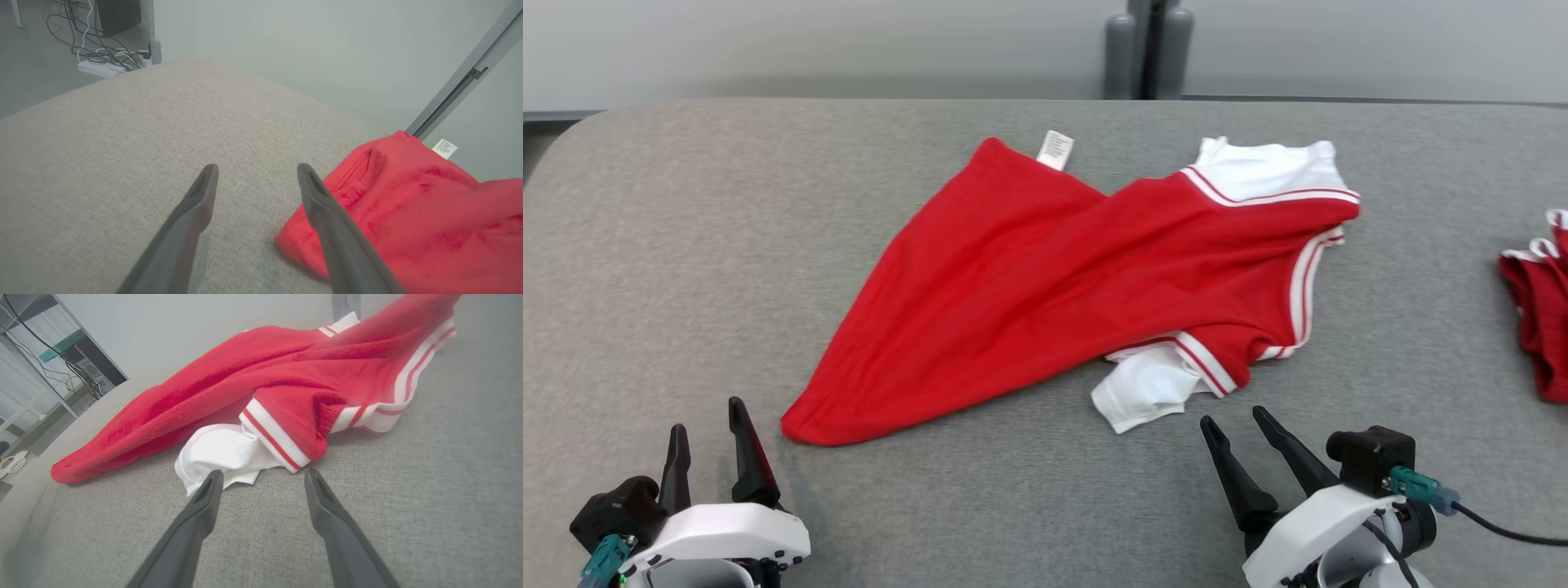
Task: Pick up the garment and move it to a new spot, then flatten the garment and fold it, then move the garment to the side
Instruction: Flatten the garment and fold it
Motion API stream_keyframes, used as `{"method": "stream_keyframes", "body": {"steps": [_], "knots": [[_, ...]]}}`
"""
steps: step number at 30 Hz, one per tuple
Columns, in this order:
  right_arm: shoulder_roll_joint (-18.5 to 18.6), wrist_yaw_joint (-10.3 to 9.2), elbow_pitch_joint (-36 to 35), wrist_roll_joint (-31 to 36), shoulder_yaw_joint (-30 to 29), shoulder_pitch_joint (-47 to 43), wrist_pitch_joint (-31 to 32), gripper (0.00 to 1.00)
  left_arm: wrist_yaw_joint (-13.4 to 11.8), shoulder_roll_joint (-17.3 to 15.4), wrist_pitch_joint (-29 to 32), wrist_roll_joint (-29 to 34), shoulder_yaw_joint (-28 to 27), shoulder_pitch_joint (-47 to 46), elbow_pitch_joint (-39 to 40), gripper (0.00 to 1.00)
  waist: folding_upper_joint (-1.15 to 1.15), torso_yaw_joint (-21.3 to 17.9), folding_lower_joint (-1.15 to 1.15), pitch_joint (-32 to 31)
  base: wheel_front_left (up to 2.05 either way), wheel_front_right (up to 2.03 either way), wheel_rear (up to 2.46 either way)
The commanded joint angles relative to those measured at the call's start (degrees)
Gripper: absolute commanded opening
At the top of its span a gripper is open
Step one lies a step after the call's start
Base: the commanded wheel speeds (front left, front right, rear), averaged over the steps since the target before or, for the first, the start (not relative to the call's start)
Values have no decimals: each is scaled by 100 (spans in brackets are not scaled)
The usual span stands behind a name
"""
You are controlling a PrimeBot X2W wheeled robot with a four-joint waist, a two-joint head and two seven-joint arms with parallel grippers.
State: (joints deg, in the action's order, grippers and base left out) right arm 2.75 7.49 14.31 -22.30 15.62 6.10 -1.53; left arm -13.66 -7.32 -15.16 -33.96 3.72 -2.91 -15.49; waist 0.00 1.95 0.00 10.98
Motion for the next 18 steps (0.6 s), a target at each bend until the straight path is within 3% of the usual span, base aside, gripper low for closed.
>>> {"method": "stream_keyframes", "body": {"steps": [1,17,18], "knots": [[29,1,153,-69,1,128,14,100,1,-10,-11,74,-32,17,81,100,0,186,0,-1,0,0,0],[25,0,2137,-557,-11,890,-203,100,80,130,-10,277,57,112,533,100,0,978,0,-40,0,0,0],[21,0,2247,-582,8,927,-227,91,81,123,-9,280,65,122,542,100,0,997,0,-52,0,0,0]]}}
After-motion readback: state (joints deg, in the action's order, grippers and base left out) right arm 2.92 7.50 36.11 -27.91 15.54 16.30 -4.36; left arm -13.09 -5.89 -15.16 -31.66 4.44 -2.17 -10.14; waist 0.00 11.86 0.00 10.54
